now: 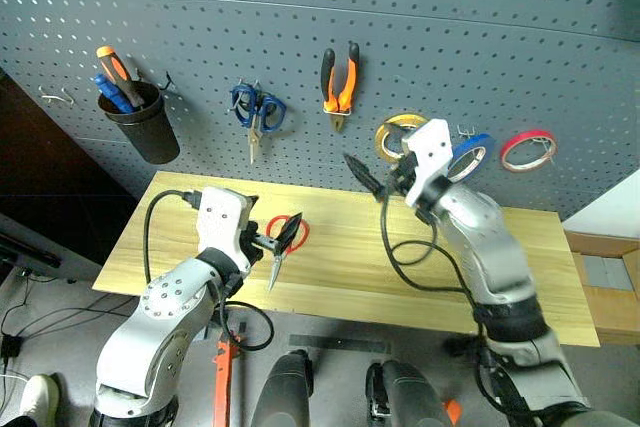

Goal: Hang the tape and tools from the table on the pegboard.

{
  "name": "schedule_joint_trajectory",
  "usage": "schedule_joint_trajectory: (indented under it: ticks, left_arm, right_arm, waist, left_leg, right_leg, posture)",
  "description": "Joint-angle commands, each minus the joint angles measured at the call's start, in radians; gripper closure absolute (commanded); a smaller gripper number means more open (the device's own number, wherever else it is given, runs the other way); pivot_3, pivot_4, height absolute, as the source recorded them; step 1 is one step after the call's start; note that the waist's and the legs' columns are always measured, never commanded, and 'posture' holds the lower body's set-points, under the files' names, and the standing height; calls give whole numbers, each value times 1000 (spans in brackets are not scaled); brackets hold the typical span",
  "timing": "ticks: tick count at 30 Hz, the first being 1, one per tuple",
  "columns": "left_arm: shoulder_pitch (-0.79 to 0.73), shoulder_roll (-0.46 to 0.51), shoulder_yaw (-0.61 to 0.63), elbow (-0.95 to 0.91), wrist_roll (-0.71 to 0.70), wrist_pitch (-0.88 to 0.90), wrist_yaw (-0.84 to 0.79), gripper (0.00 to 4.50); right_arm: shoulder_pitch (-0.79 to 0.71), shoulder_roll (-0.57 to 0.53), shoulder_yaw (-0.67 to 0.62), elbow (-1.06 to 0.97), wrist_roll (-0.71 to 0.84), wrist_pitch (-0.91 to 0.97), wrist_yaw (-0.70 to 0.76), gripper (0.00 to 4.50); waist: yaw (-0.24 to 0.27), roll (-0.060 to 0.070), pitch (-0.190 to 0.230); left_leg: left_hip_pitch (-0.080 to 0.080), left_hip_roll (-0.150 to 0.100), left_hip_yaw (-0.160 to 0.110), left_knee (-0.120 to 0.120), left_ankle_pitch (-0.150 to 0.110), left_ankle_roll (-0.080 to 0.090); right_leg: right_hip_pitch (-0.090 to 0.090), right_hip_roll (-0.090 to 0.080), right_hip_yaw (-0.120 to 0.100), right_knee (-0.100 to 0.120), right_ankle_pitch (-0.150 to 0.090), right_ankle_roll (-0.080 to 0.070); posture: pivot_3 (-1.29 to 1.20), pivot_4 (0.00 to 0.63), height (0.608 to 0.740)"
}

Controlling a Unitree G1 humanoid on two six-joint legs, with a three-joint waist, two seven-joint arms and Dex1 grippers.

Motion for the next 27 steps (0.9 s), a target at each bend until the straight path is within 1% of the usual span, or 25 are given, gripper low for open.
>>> schedule_joint_trajectory:
  ticks: [1,4,7,13,16,18,23,27]
  left_arm:
    - [32,15,2,102,79,-13,28,0]
    - [40,29,-7,204,127,-11,25,0]
    - [24,52,-42,294,171,-24,-2,0]
    - [-33,50,-89,431,212,-59,-56,0]
    - [-93,18,-142,555,222,-82,-106,0]
    - [-120,14,-159,600,232,-101,-132,0]
    - [-170,16,-192,679,250,-127,-192,0]
    - [-204,10,-211,742,294,-149,-187,0]
  right_arm:
    - [110,-89,26,-137,54,26,104,39]
    - [223,-181,47,-175,51,-14,175,39]
    - [270,-218,54,-183,48,-31,203,39]
    - [297,-247,76,-193,32,-50,230,39]
    - [308,-278,131,-145,-38,-166,269,39]
    - [304,-276,143,-122,-54,-197,271,39]
    - [289,-246,141,-102,-55,-195,250,39]
    - [285,-231,145,-97,-64,-197,239,39]
  waist:
    - [-2,1,6]
    - [-3,-1,19]
    - [-6,-1,33]
    - [-6,-2,50]
    - [-6,-2,56]
    - [-8,-3,62]
    - [-11,-2,70]
    - [-17,-2,71]
  left_leg:
    - [0,0,0,0,0,0]
    - [0,1,1,0,0,0]
    - [0,2,1,0,0,0]
    - [-2,2,1,-1,0,0]
    - [-2,2,2,-1,-1,-1]
    - [-2,2,2,-1,-1,-1]
    - [-2,2,2,-1,0,-1]
    - [-2,2,2,-1,0,-1]
  right_leg:
    - [0,0,0,0,0,0]
    - [-1,0,0,0,-1,0]
    - [-1,0,0,0,-1,0]
    - [-2,0,0,-2,-1,0]
    - [-2,0,0,-4,-1,0]
    - [-2,0,0,-4,-1,1]
    - [-2,0,0,-3,-1,1]
    - [-2,0,0,-3,0,1]
  posture:
    - [144,275,740]
    - [118,291,740]
    - [100,308,740]
    - [73,319,740]
    - [50,331,740]
    - [42,337,740]
    - [30,352,740]
    - [23,355,740]
